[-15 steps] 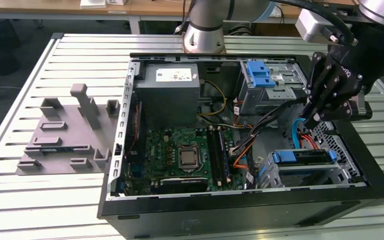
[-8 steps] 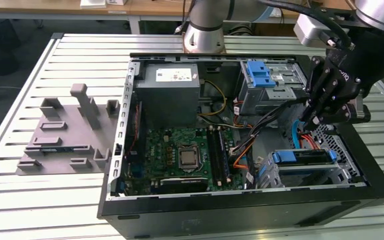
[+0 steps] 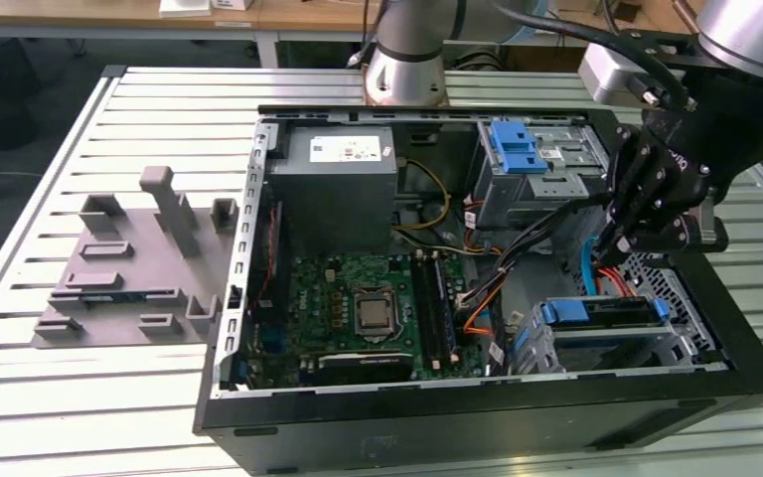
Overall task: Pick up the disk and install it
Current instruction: 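Insert the second disk wire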
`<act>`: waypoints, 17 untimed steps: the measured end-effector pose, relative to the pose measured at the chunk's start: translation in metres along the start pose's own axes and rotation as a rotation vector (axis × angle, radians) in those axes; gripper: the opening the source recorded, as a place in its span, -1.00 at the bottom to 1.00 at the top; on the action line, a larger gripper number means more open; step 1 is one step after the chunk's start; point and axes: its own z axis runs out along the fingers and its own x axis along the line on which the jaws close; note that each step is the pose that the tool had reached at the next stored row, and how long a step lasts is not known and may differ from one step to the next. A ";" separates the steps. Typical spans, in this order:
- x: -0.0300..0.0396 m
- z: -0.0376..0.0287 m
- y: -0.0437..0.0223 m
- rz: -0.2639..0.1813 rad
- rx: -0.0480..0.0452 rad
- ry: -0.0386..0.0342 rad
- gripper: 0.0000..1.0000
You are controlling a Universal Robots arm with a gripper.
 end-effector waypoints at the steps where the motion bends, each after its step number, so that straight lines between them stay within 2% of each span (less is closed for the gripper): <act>1: 0.0000 0.0015 -0.0001 0.000 0.0009 -0.0001 -0.68; 4: 0.0003 0.0047 -0.0001 -0.001 0.0072 -0.0007 -0.68; 10: 0.0010 0.0056 0.0033 -0.001 0.0318 -0.0032 -0.68; 13: 0.0027 0.0079 0.0034 -0.001 0.0333 -0.0030 -0.68; 17: 0.0095 0.0119 0.0028 -0.001 0.0349 -0.0035 -0.68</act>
